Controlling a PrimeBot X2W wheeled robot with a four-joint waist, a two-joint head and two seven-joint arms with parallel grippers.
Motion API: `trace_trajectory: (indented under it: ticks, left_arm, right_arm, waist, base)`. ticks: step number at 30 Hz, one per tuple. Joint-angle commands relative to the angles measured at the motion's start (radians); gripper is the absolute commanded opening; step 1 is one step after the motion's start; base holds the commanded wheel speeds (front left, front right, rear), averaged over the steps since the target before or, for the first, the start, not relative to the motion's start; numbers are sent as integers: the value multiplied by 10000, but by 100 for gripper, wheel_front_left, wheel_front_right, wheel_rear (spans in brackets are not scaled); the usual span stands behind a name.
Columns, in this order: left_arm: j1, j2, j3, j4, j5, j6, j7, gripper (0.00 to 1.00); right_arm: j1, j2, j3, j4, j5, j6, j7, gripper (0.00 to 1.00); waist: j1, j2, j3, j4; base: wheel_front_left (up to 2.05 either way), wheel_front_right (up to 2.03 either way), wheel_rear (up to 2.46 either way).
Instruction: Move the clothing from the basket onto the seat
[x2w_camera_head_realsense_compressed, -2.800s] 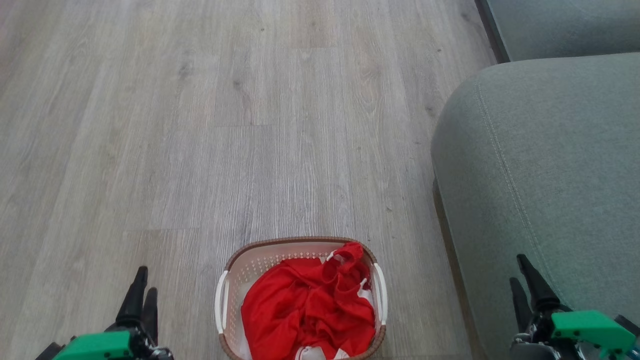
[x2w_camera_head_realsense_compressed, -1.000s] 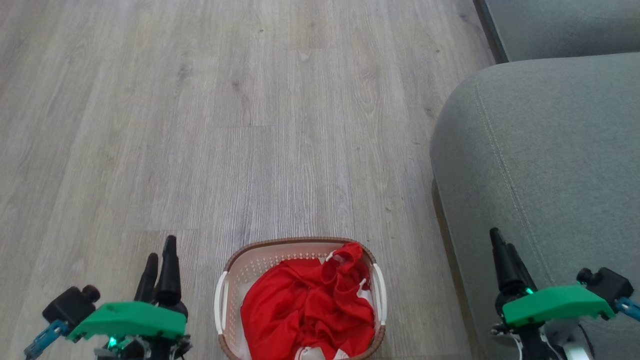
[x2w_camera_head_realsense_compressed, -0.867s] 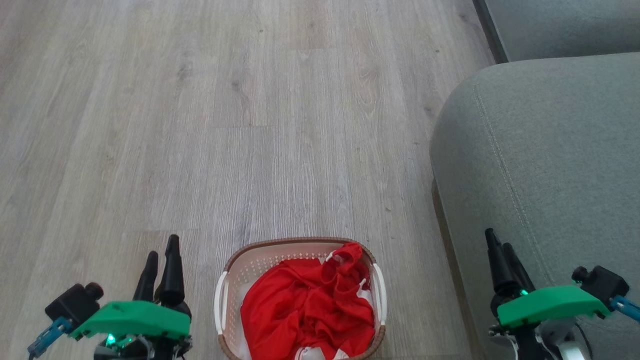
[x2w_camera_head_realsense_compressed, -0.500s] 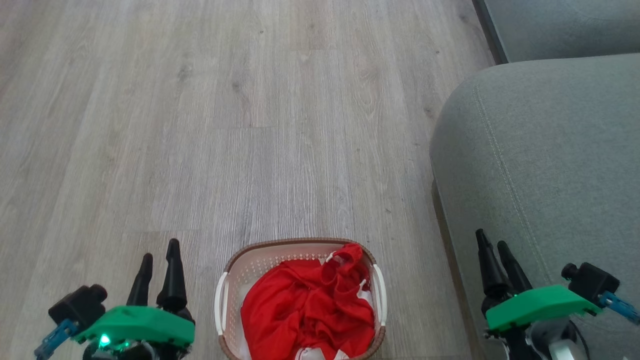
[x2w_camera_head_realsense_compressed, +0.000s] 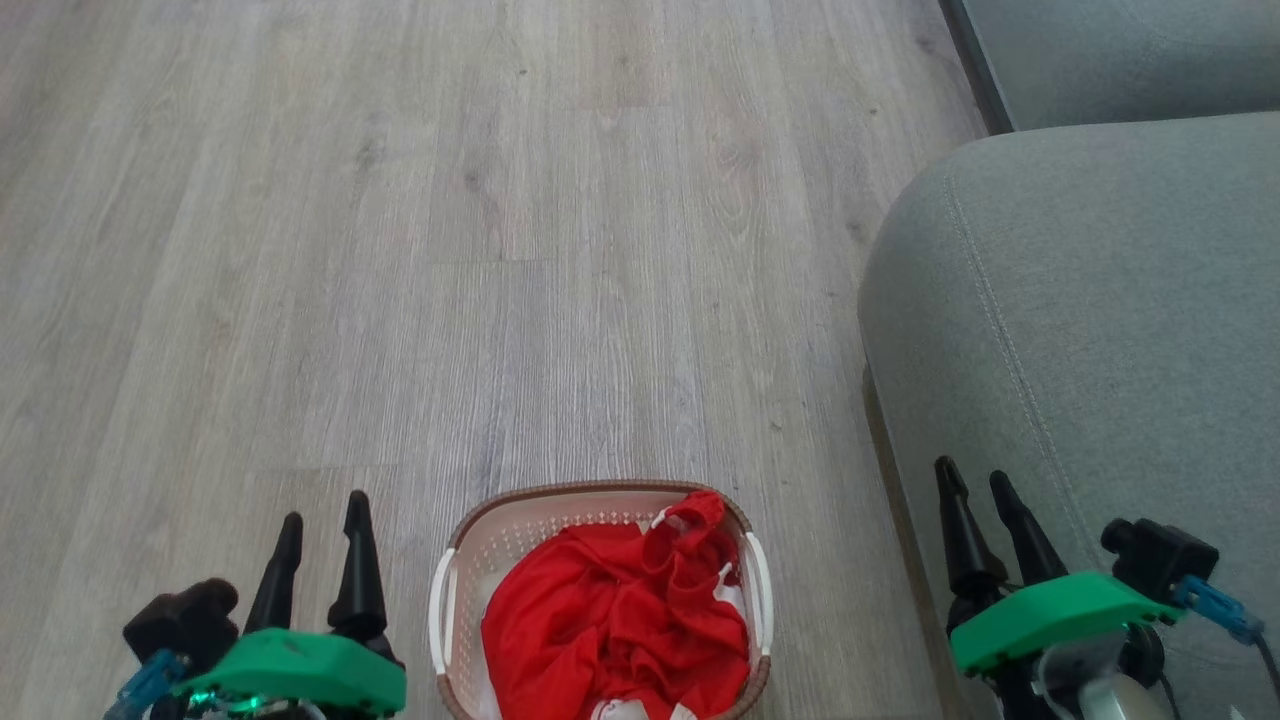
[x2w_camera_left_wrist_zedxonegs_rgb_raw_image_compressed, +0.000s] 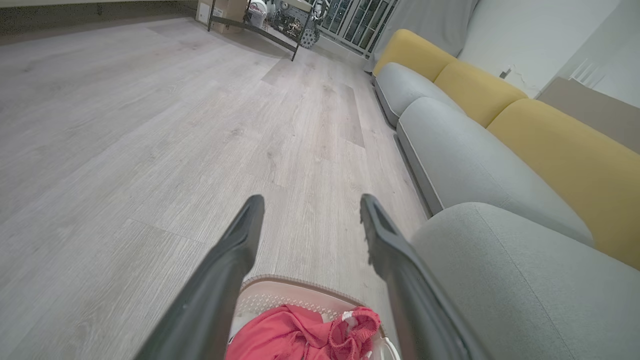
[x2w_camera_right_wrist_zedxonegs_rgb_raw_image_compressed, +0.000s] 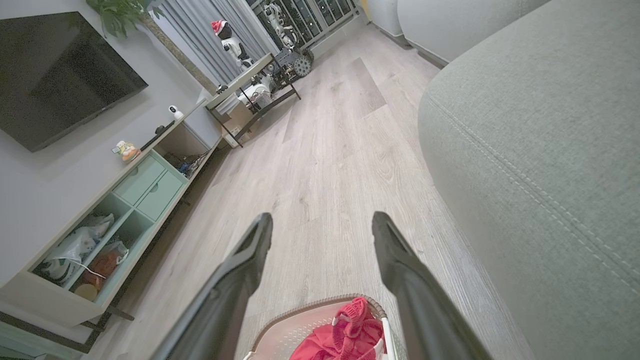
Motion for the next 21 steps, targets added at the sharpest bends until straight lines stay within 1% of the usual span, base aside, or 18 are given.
trace_trajectory:
  ticks: [1,15,21]
  left_arm:
    - [-235,133,121,-447,398,78,-185,100]
    - [9,140,-102,-731,2082,319,-595,100]
    - [73,132,-124,-749,2726,352,-771,100]
  right_arm:
    - [-535,-102,236,-443,-370,-1,-187,100]
    - [-542,-111,538,-657,-2048,-1,-602,100]
    - [-572,-115,653,-715,-2743,-1,-780,100]
  waist:
    - [0,-1,-11,-1]
    - [-1,-1,-119,12]
    - [-1,-1,-127,20]
  base:
    - [0,0,0]
    - [0,0,0]
    - [0,0,0]
